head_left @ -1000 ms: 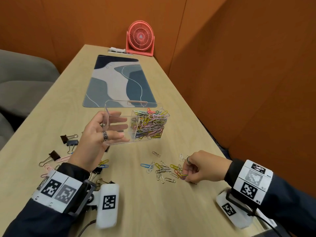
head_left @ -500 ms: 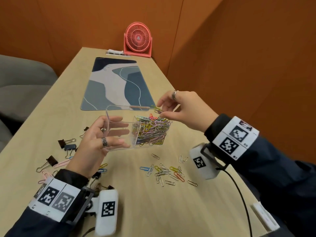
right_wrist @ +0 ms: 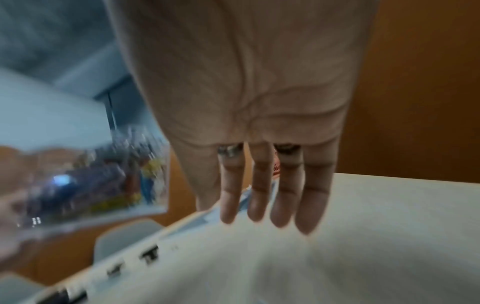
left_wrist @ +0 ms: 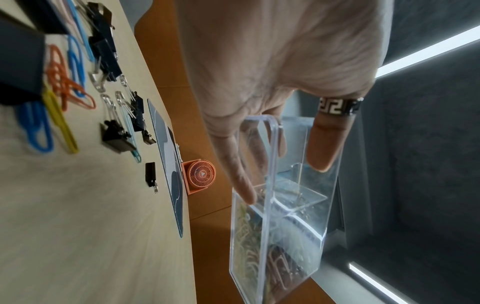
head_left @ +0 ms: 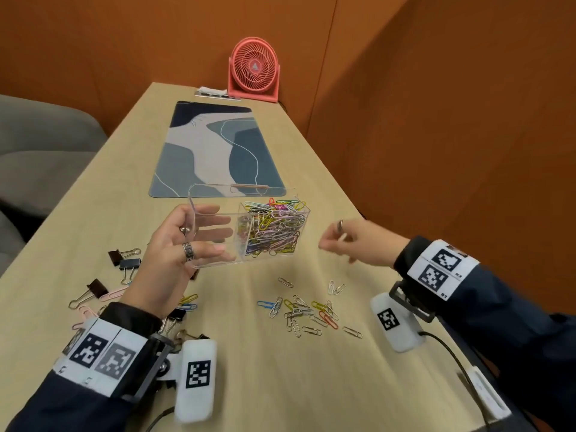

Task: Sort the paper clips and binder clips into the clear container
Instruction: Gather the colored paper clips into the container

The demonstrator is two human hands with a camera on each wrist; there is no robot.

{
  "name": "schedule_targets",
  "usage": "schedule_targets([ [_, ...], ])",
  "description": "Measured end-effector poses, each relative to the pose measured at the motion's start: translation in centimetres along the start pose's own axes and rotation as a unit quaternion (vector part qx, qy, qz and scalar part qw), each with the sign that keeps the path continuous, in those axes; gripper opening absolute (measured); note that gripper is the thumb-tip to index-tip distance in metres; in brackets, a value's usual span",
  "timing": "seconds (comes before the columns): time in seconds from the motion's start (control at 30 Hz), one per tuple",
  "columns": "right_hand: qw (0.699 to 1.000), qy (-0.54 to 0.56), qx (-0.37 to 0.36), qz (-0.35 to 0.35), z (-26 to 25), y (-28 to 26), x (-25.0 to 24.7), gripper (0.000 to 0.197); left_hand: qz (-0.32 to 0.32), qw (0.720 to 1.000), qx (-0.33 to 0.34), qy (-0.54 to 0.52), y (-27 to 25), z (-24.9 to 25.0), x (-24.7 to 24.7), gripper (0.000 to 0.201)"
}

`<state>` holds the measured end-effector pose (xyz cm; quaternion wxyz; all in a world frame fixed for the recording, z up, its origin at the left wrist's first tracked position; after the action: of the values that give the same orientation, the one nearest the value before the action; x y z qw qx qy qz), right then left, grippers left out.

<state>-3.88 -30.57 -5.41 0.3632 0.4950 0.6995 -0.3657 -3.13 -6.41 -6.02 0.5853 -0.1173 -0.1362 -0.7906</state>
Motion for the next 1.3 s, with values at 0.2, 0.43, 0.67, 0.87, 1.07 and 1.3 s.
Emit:
schedule_targets([
  [0.2, 0.991, -0.075, 0.002, -0.112, 2.7, -1.3, 3.8, 0.018, -0.004, 1.0, -0.001, 0.008, 0.0, -0.1, 0.1, 0.051],
  [0.43, 0.991, -0.046, 0.003, -0.125, 3.5, -2.1, 4.5, 0.021, -0.004, 1.0, -0.007, 0.002, 0.1, -0.4, 0.1, 0.05],
  [0.67, 0.987, -0.044, 0.001, -0.152, 3.2, -1.7, 5.3, 0.011, -0.005, 1.0, -0.009, -0.001, 0.0, -0.4, 0.1, 0.051],
  [0.87, 0.99, -0.018, -0.009, -0.136, 2.9, -1.8, 5.1, 0.016, -0.004, 1.0, -0.008, 0.003, -0.1, -0.4, 0.2, 0.049],
  [1.07, 0.991, 0.089, 0.008, -0.101, 2.6, -0.8, 4.8, 0.016, -0.002, 1.0, -0.006, 0.001, 0.1, -0.3, 0.0, 0.05],
  [1.3, 0.988, -0.031, -0.002, -0.152, 1.9, -0.7, 6.5, 0.021, -0.003, 1.0, -0.007, 0.001, 0.1, -0.4, 0.1, 0.05],
])
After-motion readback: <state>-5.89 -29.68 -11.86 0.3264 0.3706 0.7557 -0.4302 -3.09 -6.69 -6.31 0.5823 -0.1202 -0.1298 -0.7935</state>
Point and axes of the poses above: each hand's wrist, its own y-axis towards the middle knuckle, its own x-axis out of the palm, z = x × y, the point moved 10 cm from there along y, towards the middle knuckle, and after that the axes turned 7 degrees about -x, right-handed, at the moved point
